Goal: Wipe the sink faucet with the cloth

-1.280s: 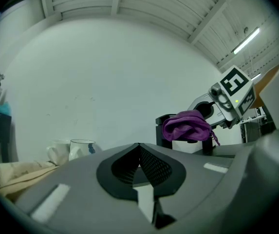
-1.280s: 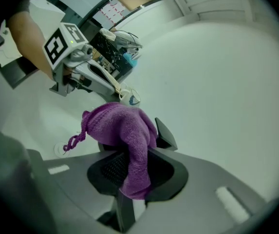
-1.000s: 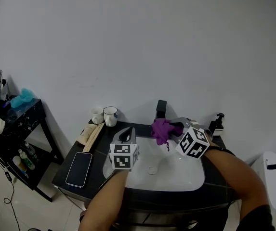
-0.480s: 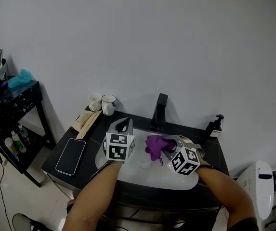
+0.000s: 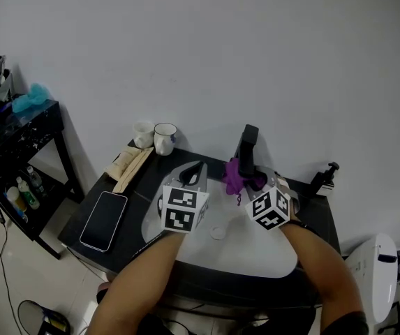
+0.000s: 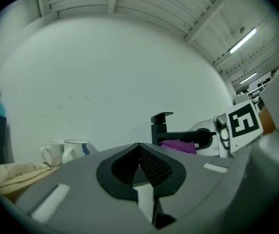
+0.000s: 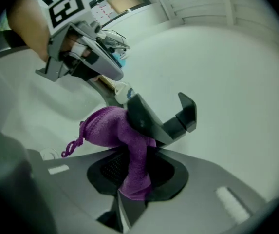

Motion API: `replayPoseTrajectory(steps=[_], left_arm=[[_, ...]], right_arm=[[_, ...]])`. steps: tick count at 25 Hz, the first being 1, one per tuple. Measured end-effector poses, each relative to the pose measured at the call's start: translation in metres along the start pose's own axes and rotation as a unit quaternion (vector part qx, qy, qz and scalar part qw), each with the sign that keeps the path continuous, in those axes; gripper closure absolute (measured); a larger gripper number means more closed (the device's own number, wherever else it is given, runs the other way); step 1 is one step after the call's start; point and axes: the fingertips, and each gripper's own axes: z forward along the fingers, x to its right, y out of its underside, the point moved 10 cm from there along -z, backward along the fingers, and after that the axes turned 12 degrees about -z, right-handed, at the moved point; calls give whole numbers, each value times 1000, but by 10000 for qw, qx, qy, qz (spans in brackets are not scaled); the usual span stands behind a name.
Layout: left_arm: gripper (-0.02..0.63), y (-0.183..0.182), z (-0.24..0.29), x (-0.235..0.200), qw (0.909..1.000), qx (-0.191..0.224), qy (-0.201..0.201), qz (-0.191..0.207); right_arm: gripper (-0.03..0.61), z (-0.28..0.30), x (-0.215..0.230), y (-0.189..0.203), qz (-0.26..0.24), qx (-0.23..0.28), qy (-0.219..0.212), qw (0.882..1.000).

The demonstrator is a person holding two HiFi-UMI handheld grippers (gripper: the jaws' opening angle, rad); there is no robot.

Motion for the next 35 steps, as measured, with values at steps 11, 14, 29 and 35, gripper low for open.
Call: replayPoseTrajectory(steps=[11,14,29,35], left_arm=[[596,2,2,-2,10000,17,36,-80],[595,1,2,-3,10000,31,33,-73],[596,1,0,-3,10000,19,-21,9],[597,3,1,-3,10000,-43,1,24]], right_arm=[[486,25,12,5,284,-154,-126,9994],[486,30,3,8,269,-323,-492,9979],[485,-2,9,31,-70,-539,-637,9965],[485,-15,84,42,-208,-858,60,9961]])
